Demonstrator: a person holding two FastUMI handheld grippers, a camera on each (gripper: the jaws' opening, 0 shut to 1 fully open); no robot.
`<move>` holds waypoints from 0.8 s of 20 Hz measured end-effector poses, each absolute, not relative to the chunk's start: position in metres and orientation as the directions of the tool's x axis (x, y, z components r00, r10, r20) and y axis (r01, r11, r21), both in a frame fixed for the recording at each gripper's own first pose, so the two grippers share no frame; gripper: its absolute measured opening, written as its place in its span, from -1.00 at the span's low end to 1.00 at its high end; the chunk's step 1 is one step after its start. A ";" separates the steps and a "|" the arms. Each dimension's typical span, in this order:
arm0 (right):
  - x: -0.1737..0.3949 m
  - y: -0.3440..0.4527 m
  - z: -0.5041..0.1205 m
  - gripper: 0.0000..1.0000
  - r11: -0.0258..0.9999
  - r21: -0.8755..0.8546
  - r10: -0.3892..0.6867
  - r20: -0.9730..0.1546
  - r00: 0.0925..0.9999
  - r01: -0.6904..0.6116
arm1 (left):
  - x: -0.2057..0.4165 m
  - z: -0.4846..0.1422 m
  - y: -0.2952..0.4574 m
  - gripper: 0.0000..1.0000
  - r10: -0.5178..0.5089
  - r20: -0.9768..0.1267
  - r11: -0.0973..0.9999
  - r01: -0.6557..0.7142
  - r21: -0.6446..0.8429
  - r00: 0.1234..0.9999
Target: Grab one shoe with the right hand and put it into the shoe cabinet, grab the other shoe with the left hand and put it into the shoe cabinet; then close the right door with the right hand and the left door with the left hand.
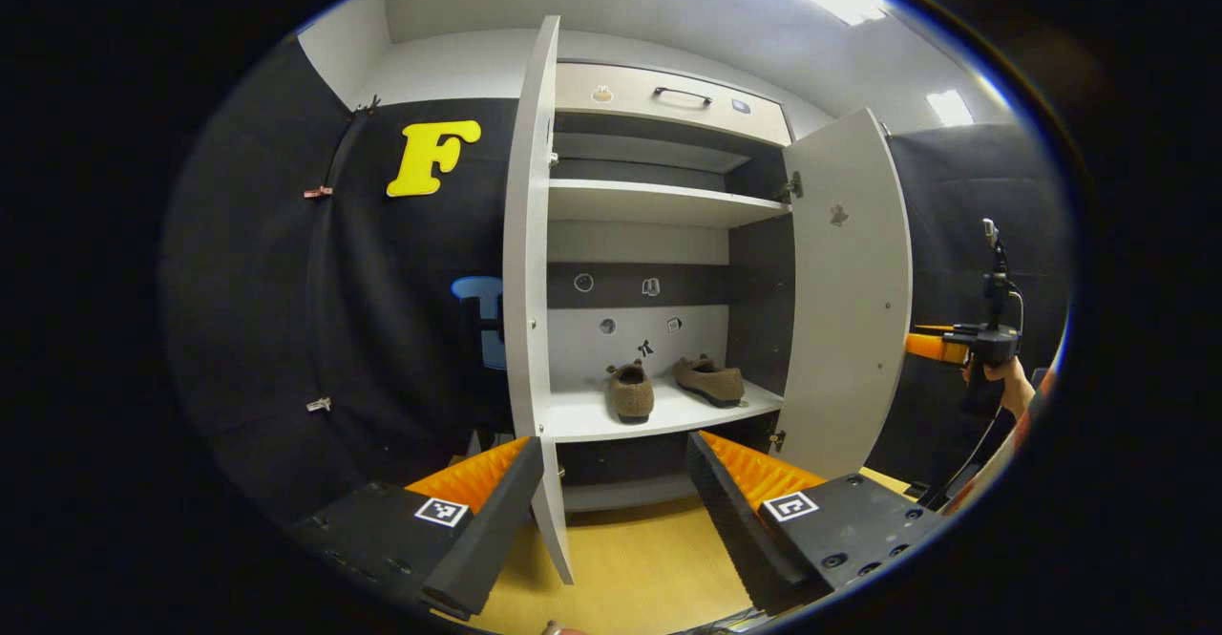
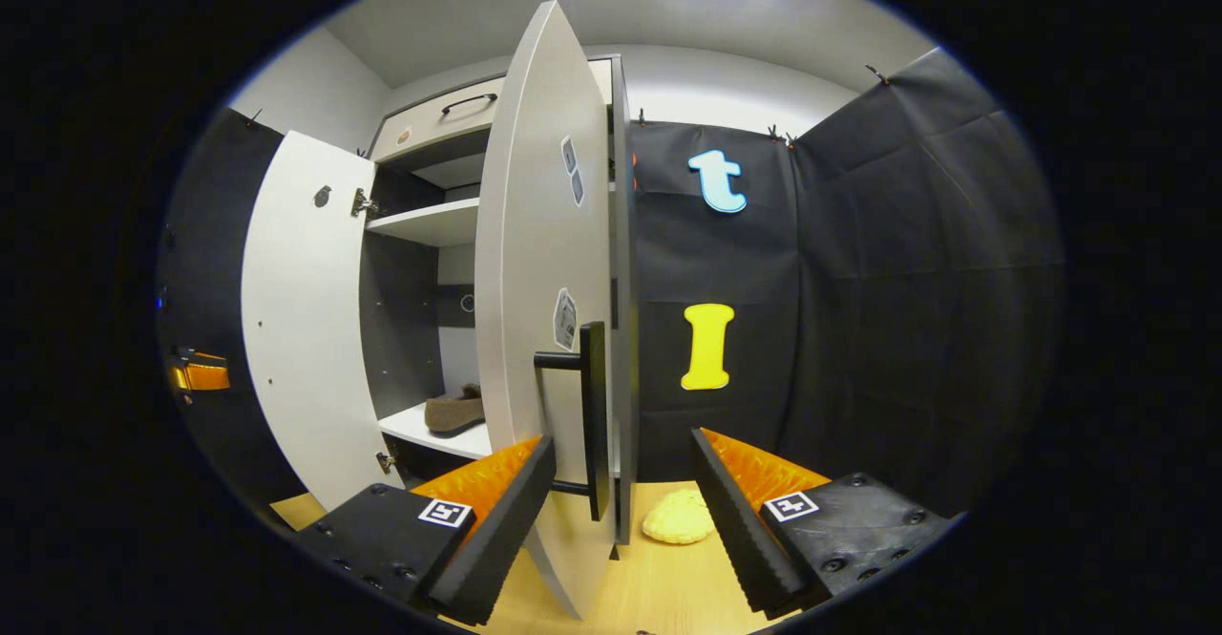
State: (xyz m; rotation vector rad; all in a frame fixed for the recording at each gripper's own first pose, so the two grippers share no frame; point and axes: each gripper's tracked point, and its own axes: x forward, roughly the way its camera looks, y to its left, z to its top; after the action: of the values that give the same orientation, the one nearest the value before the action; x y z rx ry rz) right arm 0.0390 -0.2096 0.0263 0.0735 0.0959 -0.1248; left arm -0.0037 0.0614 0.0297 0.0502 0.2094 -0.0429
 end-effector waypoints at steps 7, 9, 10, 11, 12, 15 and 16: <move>0.065 -0.163 0.023 0.91 0.996 0.087 0.014 -0.088 0.996 -0.007 | -0.012 0.025 0.074 0.92 0.031 -0.229 0.998 -0.015 0.068 0.973; 0.073 -0.152 0.021 0.91 0.995 0.095 0.050 -0.083 0.995 -0.042 | -0.019 0.027 0.078 0.92 0.048 -0.222 0.997 -0.035 0.063 0.974; 0.078 -0.146 0.020 0.90 0.993 0.101 0.066 -0.083 0.994 -0.058 | -0.023 0.029 0.082 0.92 0.063 -0.218 0.997 -0.051 0.062 0.974; 0.082 -0.141 0.019 0.91 0.992 0.105 0.081 -0.081 0.993 -0.072 | -0.026 0.032 0.086 0.92 0.078 -0.213 0.996 -0.066 0.060 0.974; 0.087 -0.135 0.018 0.91 0.991 0.106 0.094 -0.079 0.992 -0.085 | -0.029 0.033 0.090 0.92 0.091 -0.207 0.995 -0.081 0.057 0.974; 0.099 -0.113 0.015 0.91 0.983 0.119 0.147 -0.078 0.986 -0.137 | -0.040 0.036 0.098 0.92 0.123 -0.201 0.992 -0.116 0.045 0.972; 0.100 -0.102 0.013 0.92 0.978 0.124 0.179 -0.081 0.980 -0.168 | -0.043 0.036 0.101 0.92 0.134 -0.200 0.991 -0.128 0.047 0.970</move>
State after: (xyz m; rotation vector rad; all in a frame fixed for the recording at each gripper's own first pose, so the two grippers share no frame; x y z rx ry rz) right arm 0.0998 -0.1016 0.0127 0.1166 0.0921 0.1752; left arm -0.0432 0.1014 0.0358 0.0335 0.2044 0.1323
